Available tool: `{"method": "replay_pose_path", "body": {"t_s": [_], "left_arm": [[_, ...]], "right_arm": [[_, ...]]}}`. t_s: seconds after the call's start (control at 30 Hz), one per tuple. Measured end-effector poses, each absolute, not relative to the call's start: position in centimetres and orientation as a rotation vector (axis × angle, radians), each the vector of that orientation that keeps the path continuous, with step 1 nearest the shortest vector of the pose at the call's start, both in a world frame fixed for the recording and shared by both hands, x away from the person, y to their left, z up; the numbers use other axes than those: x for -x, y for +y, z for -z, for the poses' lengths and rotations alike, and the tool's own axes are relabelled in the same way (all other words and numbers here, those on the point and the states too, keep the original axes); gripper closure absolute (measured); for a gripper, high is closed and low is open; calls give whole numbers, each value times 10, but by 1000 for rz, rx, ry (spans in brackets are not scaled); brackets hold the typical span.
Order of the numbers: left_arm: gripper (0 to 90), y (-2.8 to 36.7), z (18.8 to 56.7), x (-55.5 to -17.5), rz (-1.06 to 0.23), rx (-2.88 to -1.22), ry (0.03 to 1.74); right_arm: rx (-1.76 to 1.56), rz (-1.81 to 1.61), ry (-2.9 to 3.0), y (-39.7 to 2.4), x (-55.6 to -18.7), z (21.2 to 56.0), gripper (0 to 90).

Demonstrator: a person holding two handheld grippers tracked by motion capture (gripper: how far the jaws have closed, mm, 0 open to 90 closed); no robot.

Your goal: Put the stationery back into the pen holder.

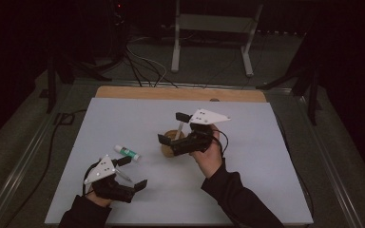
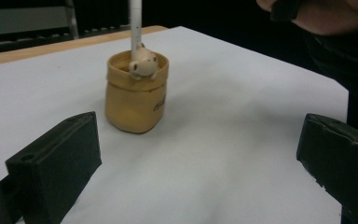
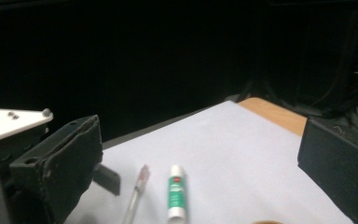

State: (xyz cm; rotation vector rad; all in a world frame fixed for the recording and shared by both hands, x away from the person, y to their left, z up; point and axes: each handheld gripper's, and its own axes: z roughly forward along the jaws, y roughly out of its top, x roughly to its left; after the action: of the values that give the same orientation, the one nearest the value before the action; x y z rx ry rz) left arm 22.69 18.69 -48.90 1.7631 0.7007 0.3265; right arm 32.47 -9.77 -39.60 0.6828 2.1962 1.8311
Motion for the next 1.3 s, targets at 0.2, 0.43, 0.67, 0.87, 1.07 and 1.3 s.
{"method": "replay_pose_path", "body": {"t_s": [0.2, 0.43, 0.67, 0.87, 1.07, 1.3], "left_arm": [[5, 197, 492, -220, -368, -1749, 724], [5, 203, 498, -214, -391, -1755, 746], [5, 207, 503, -211, -398, -1756, 775], [5, 213, 502, -207, -418, -1725, 789], [5, 219, 502, -204, -427, -1702, 806], [6, 220, 501, -204, -433, -1687, 817]], "right_arm": [[-629, -1848, 2252, -73, -323, 403, 42], [-591, -1828, 2317, -43, -326, 412, 27], [-594, -1784, 2351, -16, -332, 427, 27], [-646, -1762, 2401, 2, -339, 444, 50], [-686, -1675, 2470, 14, -345, 462, 51], [-742, -1584, 2538, 18, -354, 480, 61]]}}
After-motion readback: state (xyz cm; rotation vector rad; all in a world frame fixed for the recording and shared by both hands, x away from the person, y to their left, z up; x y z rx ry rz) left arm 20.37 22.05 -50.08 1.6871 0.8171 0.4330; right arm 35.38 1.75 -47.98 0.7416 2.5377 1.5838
